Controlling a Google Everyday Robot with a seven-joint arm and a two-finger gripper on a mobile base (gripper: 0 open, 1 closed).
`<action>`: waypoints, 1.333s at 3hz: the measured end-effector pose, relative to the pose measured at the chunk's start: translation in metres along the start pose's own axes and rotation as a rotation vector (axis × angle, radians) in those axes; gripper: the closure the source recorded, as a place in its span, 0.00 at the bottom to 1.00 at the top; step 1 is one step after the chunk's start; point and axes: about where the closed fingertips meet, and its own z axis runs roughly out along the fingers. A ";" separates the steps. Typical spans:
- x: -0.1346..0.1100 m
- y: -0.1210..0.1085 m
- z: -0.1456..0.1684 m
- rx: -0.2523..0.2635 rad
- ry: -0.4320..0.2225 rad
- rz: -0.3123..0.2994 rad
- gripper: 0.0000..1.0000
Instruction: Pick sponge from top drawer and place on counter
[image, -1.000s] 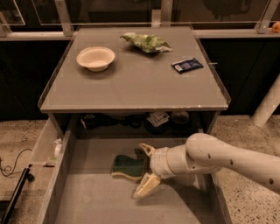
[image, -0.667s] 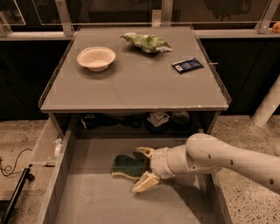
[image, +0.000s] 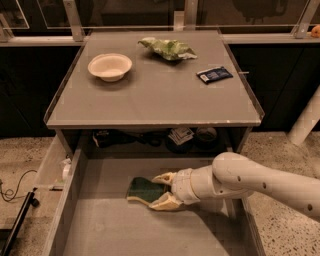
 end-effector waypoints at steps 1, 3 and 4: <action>0.000 0.000 0.000 0.000 0.000 0.000 0.89; -0.001 0.008 -0.004 -0.014 -0.006 0.014 1.00; -0.015 0.015 -0.025 -0.026 -0.020 0.035 1.00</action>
Offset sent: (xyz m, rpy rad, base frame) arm 0.0000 0.0000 0.0000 0.0000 0.0000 0.0000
